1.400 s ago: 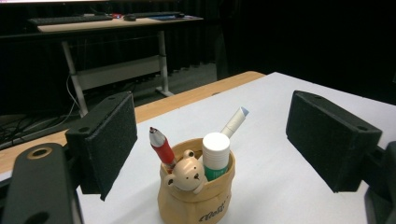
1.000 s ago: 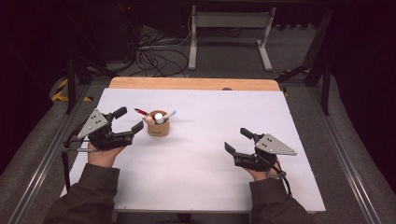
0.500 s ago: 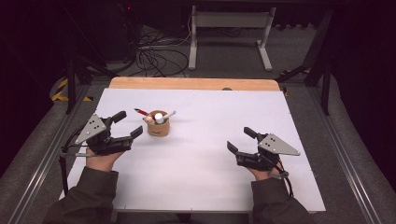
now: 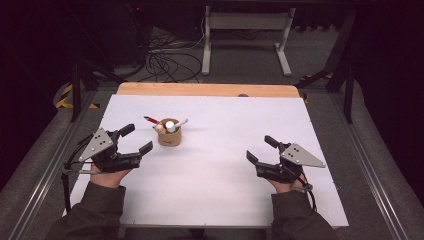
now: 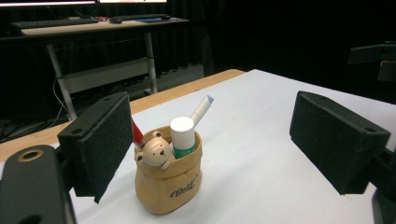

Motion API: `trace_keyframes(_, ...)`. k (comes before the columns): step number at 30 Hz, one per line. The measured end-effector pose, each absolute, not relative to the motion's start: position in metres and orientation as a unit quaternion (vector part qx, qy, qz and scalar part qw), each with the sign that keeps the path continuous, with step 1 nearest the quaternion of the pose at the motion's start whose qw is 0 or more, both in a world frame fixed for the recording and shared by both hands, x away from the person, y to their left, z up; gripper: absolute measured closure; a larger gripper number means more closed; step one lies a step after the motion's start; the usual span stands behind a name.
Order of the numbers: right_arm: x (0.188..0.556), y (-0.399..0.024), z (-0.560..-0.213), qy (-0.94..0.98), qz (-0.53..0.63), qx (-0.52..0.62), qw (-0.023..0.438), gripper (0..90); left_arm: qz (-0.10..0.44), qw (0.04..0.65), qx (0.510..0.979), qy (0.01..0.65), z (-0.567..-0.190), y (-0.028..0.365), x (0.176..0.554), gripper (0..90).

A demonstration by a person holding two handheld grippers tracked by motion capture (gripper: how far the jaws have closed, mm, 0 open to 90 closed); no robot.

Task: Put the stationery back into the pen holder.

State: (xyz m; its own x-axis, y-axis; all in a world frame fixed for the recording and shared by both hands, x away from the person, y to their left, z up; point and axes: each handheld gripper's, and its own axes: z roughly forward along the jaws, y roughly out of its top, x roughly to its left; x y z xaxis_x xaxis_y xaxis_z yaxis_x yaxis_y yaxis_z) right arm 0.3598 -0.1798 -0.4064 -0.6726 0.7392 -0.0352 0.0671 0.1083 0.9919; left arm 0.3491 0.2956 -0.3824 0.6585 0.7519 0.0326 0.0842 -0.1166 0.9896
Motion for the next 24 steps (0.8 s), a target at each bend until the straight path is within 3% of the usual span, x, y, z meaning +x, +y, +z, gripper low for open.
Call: trace_keyframes(24, 0.359, -0.188, -0.405, 0.684, 0.602, 0.299, 0.284, 19.2, 0.276, 0.591, 0.695, 0.301, -0.389, 0.297, 0.333, 13.9)
